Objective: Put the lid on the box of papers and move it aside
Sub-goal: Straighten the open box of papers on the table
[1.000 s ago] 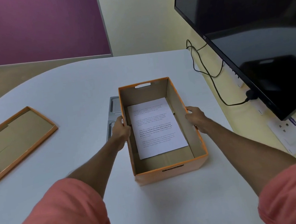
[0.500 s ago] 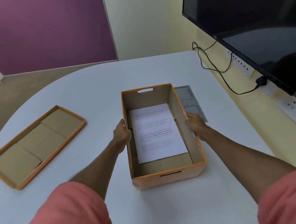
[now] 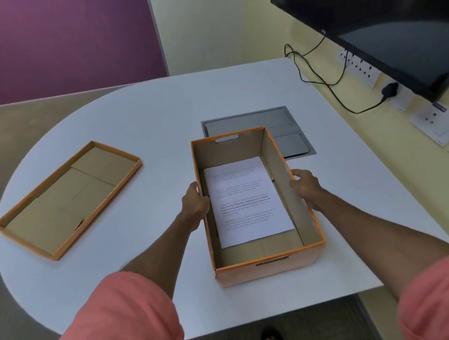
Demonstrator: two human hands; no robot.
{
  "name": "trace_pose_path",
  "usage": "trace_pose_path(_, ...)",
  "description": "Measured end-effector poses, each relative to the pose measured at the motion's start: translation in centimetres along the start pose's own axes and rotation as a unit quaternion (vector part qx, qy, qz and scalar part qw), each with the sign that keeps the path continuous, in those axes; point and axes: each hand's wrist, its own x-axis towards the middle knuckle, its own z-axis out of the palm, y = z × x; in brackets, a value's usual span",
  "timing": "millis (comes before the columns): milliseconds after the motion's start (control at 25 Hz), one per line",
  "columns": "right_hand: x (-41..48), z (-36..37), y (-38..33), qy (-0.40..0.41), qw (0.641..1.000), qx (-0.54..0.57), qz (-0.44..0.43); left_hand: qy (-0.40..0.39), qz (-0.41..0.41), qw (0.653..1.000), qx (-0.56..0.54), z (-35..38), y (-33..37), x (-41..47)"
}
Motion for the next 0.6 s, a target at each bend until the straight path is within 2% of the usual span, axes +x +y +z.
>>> trace_pose_path(440, -0.4, 0.0, 1.9, -0.014, 1.0, -0.025, -0.006, 0.006, 0.014, 1.0, 0.005, 2.3, -0.5, -1.3)
trace_pose_path(520, -0.6, 0.2, 1.7, -0.004, 0.998, -0.053, -0.02, -0.002, 0.023, 0.998, 0.051, 2.1, -0.2, -1.6)
trace_pose_path(600, -0.7, 0.5, 0.9, 0.04, 0.987, -0.144, -0.065, -0.001, 0.051, 0.985, 0.164, 1.6, 0.1, -1.6)
